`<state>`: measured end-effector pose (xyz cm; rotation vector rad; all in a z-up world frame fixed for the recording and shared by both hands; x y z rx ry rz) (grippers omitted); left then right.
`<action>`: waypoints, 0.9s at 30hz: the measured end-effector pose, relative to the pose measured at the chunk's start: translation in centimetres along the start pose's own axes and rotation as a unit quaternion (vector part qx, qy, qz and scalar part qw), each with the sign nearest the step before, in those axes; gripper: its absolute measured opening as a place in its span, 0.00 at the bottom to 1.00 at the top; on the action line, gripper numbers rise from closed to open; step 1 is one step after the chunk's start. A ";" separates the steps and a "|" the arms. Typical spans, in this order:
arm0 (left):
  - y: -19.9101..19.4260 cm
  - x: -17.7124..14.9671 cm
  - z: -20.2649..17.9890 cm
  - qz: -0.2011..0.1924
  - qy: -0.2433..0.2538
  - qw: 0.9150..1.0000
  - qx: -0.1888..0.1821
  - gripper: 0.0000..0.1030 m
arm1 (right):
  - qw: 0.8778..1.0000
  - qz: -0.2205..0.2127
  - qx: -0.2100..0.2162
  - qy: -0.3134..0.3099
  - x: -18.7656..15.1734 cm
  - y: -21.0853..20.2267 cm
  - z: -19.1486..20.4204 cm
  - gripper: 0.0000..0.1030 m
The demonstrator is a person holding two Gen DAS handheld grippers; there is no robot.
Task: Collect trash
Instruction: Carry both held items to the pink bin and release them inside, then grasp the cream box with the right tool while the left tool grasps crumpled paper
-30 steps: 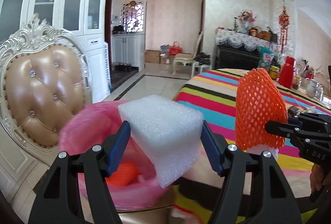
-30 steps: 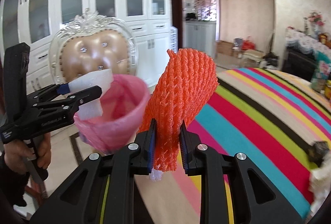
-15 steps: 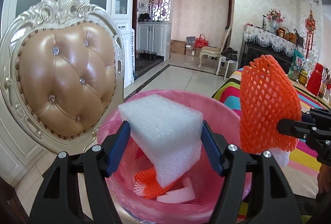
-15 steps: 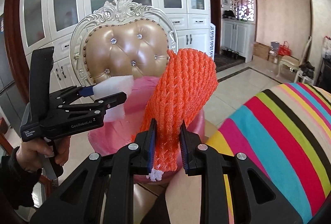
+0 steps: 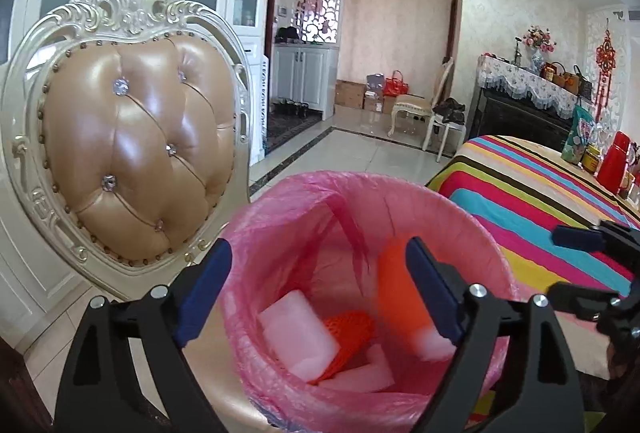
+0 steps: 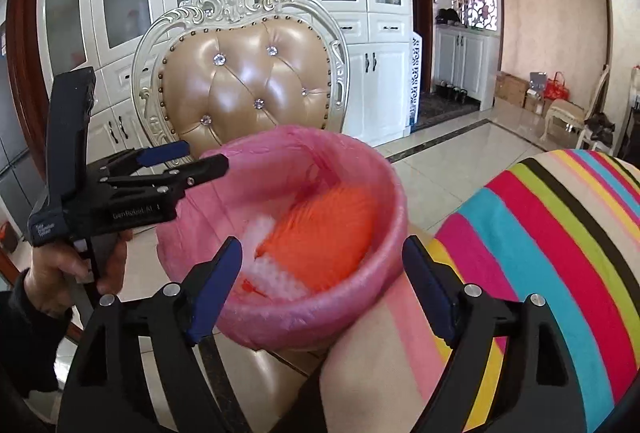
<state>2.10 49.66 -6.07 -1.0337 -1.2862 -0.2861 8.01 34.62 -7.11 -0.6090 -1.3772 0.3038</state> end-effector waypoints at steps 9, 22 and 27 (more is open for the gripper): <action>-3.2 -0.1 -4.6 -0.020 0.029 0.999 -0.018 0.95 | 0.997 -0.012 -0.075 0.023 -2.7 -6.7 -4.2 0.79; -7.5 -1.7 -22.9 -0.025 0.111 0.980 -0.166 0.96 | 0.971 -0.047 -0.217 0.093 -9.9 -21.5 -12.8 0.82; -8.2 -3.8 -30.7 0.004 0.125 0.964 -0.233 0.96 | 0.947 -0.050 -0.285 0.138 -14.6 -28.5 -17.2 0.82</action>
Point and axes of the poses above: each gripper's, at about its wrist camera, not at the fingertips, and y roughly the way its jaws point, z to its left, x to its top, the point moved 10 cm from there along y, roughly the way its jaws point, and after that the axes turned 1 degree about -z, right-handed, at the moved point
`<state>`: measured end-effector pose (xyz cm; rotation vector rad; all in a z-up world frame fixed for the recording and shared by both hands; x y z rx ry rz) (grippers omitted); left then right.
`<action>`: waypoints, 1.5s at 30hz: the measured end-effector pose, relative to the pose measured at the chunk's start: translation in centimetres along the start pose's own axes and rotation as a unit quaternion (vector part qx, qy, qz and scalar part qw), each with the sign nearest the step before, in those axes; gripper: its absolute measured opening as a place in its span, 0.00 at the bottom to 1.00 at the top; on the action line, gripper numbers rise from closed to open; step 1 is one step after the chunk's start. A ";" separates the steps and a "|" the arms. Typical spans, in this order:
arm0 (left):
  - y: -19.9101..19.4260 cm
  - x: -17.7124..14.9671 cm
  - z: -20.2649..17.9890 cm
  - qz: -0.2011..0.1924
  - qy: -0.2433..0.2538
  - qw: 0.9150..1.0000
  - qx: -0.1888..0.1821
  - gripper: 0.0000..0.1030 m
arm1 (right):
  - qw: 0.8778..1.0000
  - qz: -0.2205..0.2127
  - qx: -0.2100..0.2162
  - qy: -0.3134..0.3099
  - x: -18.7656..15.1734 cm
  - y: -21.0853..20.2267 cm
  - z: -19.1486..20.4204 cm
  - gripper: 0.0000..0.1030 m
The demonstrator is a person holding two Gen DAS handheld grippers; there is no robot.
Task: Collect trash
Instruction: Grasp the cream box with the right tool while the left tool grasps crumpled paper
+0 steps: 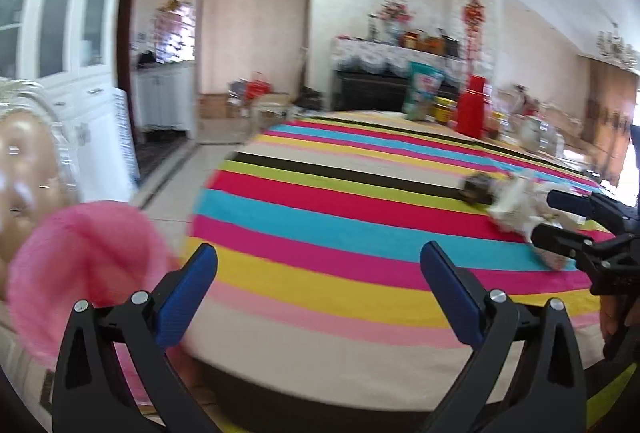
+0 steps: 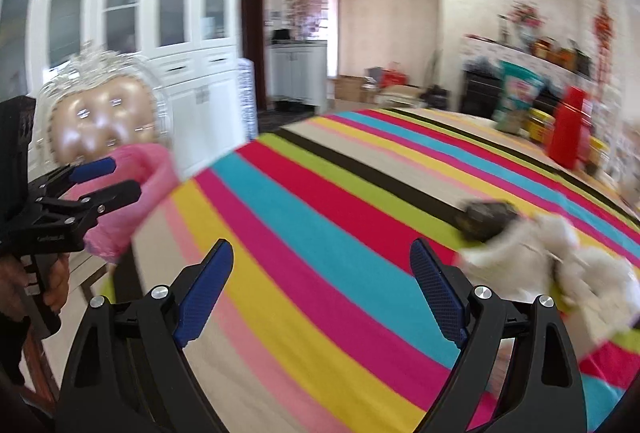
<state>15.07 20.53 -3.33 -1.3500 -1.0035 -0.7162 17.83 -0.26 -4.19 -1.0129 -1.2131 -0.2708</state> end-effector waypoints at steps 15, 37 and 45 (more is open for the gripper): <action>5.3 -1.0 -21.0 0.041 0.067 0.986 -0.150 0.96 | 0.977 0.024 -0.162 0.136 -7.2 -6.6 -20.1 0.82; 8.5 -0.8 -21.8 0.053 0.043 0.986 -0.151 0.95 | 0.923 0.060 -0.319 0.207 -6.0 1.6 -26.1 0.82; 9.4 -1.7 -23.8 0.079 0.052 0.980 -0.172 0.95 | 0.916 0.096 -0.339 0.194 -8.3 -0.4 -26.9 0.82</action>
Point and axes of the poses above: each gripper's, at about its wrist camera, not at the fingertips, and y roughly the way its jaws point, z to its left, x to its top, the point moved 10 cm from there along y, roughly the way its jaws point, and after that the axes turned 1 degree about -z, right-handed, at the moved point
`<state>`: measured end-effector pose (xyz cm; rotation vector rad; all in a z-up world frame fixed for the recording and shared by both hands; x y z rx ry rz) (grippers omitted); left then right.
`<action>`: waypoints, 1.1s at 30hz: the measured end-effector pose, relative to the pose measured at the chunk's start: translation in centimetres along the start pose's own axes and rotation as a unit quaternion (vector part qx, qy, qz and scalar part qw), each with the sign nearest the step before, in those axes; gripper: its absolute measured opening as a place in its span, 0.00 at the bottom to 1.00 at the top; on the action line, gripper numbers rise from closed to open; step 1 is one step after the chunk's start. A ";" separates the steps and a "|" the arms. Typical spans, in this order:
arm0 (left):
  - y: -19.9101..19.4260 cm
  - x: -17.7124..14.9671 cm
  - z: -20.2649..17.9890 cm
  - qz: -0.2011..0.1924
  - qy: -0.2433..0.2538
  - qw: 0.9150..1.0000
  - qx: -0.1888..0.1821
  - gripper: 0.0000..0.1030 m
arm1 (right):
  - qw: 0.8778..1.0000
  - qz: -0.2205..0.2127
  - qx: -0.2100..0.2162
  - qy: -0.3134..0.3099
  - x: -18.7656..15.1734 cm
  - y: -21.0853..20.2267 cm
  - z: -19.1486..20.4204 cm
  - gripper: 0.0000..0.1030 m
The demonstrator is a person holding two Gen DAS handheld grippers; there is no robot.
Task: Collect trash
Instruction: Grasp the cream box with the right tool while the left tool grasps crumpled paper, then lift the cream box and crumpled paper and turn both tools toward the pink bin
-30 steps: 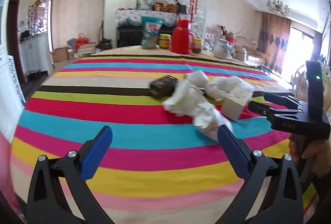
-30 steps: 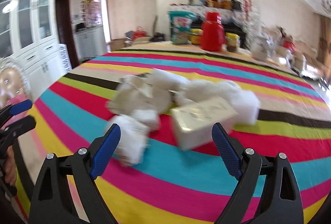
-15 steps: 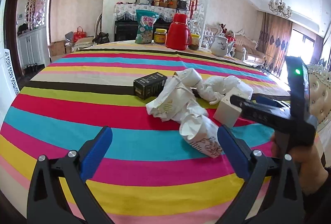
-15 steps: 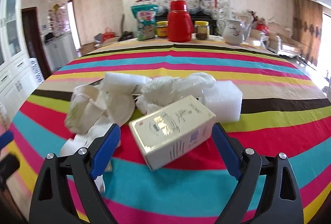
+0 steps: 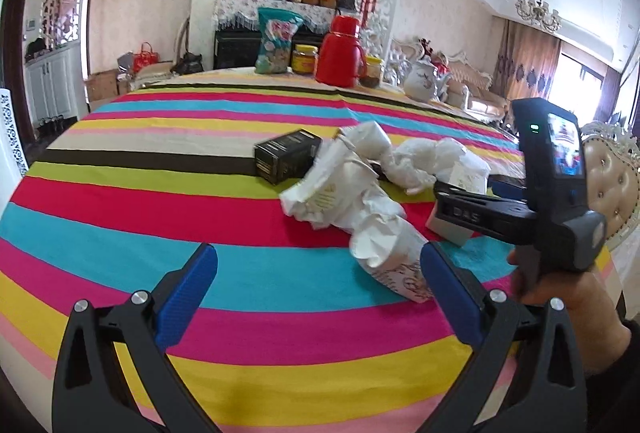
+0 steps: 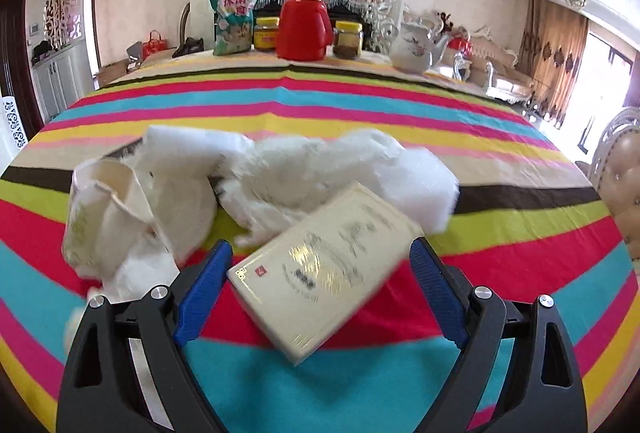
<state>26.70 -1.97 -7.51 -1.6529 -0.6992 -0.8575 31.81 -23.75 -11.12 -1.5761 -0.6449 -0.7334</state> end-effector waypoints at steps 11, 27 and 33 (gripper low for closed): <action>3.5 -0.5 -4.8 0.039 0.016 0.999 0.000 0.95 | 0.996 0.024 0.083 0.013 -2.9 -1.3 -4.9 0.58; 9.5 -2.5 -5.8 0.136 -0.004 0.990 0.038 0.71 | 0.987 -0.016 0.157 0.013 -3.3 -4.5 -5.0 0.49; 7.8 -1.1 -5.3 0.084 -0.015 0.996 0.033 0.70 | 0.986 -0.023 0.164 0.007 -3.4 -5.2 -4.5 0.49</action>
Point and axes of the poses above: each gripper's, at about its wrist camera, not at the fingertips, and y roughly the way its jaws point, z to its left, x to its top, the point moved 10 cm from there along y, roughly the way its jaws point, and after that the axes turned 1 degree about -z, right-handed, at the moved point
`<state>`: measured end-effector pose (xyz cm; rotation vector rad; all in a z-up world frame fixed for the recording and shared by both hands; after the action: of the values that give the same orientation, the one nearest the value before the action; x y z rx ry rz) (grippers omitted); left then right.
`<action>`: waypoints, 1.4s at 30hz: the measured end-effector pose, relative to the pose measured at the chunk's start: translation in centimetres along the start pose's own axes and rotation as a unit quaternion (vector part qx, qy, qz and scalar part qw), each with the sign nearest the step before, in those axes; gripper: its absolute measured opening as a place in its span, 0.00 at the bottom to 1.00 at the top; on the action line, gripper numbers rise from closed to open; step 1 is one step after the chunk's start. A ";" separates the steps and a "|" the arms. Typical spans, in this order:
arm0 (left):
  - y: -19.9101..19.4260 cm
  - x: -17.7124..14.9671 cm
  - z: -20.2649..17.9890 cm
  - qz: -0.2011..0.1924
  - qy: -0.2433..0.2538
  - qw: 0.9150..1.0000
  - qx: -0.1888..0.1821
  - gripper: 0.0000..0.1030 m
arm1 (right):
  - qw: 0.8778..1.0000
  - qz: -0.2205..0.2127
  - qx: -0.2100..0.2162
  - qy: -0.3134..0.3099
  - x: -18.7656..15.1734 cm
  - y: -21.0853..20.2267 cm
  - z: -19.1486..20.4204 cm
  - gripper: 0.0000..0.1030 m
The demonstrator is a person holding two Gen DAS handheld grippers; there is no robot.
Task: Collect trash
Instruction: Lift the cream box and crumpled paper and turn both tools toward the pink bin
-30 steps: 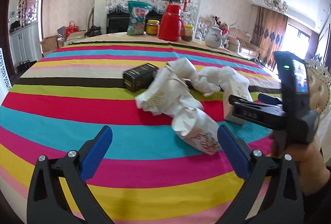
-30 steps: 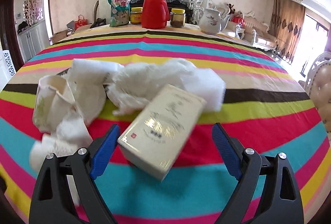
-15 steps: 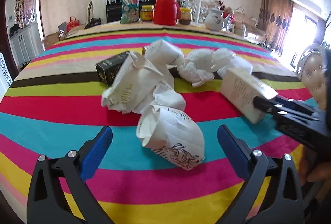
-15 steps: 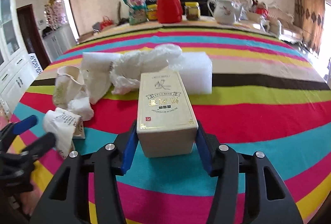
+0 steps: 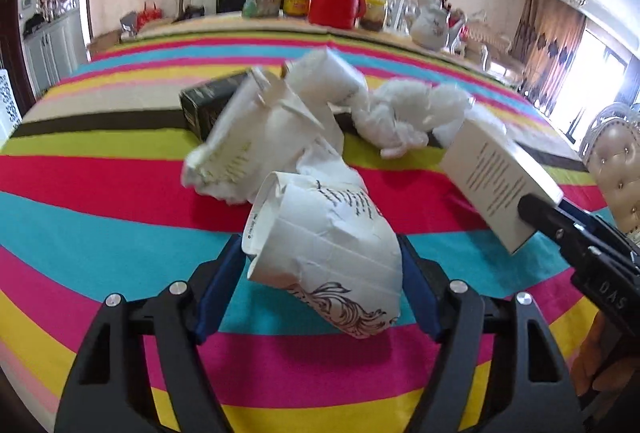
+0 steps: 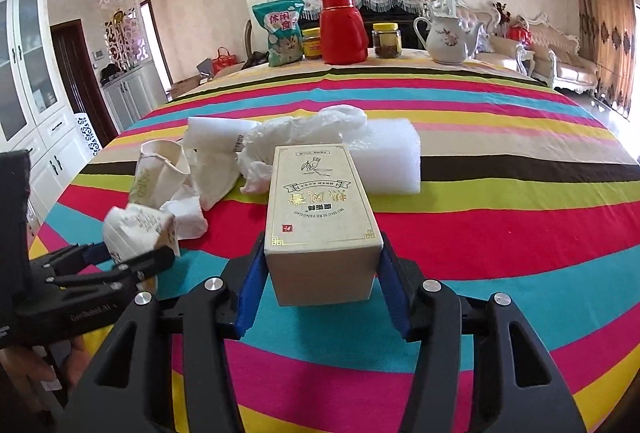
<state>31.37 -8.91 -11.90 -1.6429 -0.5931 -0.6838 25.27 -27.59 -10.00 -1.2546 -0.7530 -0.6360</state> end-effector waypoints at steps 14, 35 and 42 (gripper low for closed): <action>-6.8 0.6 3.2 -0.088 0.019 0.996 0.026 0.71 | 0.997 -0.028 0.033 -0.067 0.4 -1.5 6.0 0.49; -16.1 -1.5 11.1 -0.161 -0.002 0.983 0.086 0.71 | 0.983 -0.062 0.104 -0.141 2.1 -4.5 16.9 0.49; -19.1 -2.7 15.4 -0.176 -0.022 0.977 0.117 0.71 | 0.972 -0.058 0.144 -0.176 1.6 -4.5 23.4 0.49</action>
<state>17.76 9.43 -2.71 -1.3481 -0.9749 -0.8001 19.22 -5.61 -2.82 -1.0689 -1.1783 -0.3813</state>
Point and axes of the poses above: each gripper's, at about its wrist camera, not at the fingertips, and y roughly the way its jaws point, z to its left, x to its top, the point moved 10 cm from there along y, roughly the way its jaws point, and after that the axes turned 1 degree about -z, right-handed, at the moved point
